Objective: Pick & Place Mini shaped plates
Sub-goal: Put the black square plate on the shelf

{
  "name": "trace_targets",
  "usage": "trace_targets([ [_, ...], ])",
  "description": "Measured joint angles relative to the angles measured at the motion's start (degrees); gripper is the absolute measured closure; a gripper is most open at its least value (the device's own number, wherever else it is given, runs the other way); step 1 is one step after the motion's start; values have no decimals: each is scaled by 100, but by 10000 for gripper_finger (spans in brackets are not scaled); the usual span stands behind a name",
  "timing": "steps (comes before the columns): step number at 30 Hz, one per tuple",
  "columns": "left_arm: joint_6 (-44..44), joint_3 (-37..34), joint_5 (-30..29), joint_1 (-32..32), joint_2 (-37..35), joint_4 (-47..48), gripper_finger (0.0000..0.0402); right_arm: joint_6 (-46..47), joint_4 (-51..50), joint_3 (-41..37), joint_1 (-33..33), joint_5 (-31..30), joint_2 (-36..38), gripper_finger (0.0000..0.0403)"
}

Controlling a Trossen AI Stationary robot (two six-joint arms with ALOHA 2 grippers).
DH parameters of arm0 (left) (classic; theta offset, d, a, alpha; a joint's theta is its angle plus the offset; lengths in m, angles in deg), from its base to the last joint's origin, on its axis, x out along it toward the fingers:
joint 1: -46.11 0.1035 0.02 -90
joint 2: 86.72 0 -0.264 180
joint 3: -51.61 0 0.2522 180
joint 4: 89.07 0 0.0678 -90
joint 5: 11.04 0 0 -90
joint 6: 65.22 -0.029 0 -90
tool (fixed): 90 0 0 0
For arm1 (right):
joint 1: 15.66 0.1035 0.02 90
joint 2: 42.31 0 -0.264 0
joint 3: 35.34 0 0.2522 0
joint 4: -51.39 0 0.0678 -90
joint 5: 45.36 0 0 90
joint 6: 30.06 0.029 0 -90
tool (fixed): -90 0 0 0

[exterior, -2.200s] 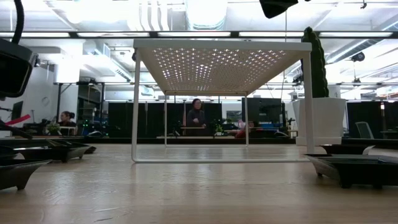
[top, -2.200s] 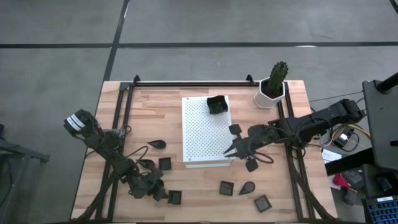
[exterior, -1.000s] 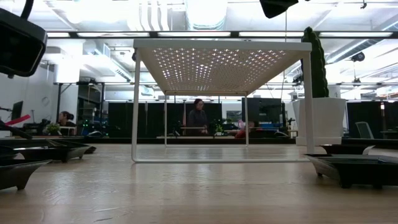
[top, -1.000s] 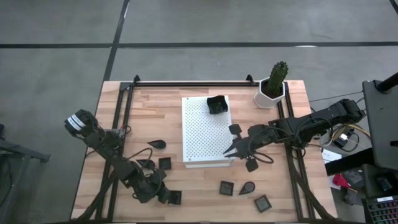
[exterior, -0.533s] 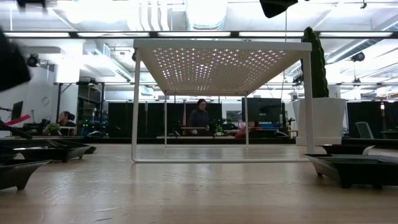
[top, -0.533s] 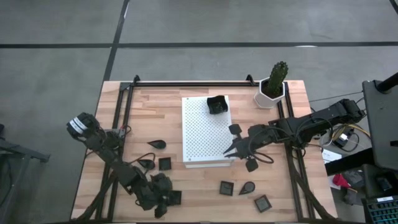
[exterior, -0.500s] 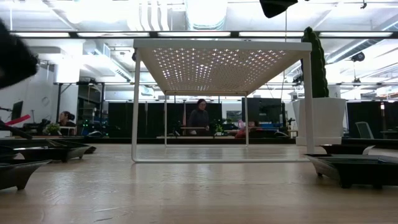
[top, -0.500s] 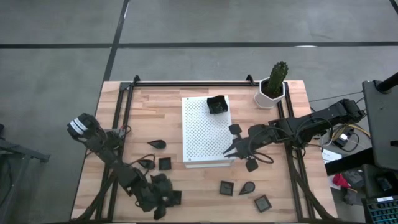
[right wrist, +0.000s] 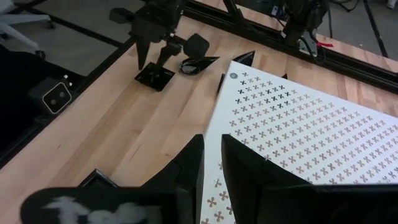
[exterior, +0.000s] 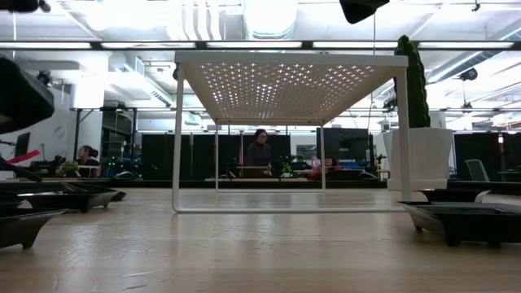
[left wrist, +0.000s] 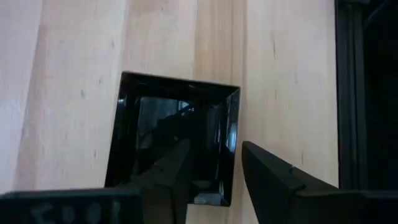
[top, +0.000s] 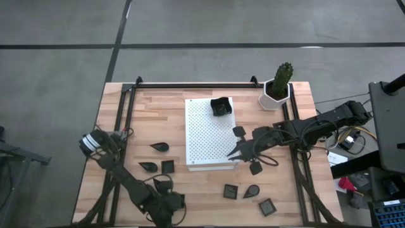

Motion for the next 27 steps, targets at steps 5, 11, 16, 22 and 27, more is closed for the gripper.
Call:
trace_targets([
  [5,-194,207,-72,-10,102,143,289,72,15,0,0,4,0,351],
  [11,-199,189,-95,-36,134,147,300,149,13,0,2,6,0,351],
  [16,-202,194,-93,-42,281,45,301,149,9,0,2,5,0,351],
  [22,-203,189,-255,-39,257,94,309,149,9,0,2,4,0,351],
  [27,-296,188,-292,-35,250,121,338,149,9,0,2,4,0,351],
])
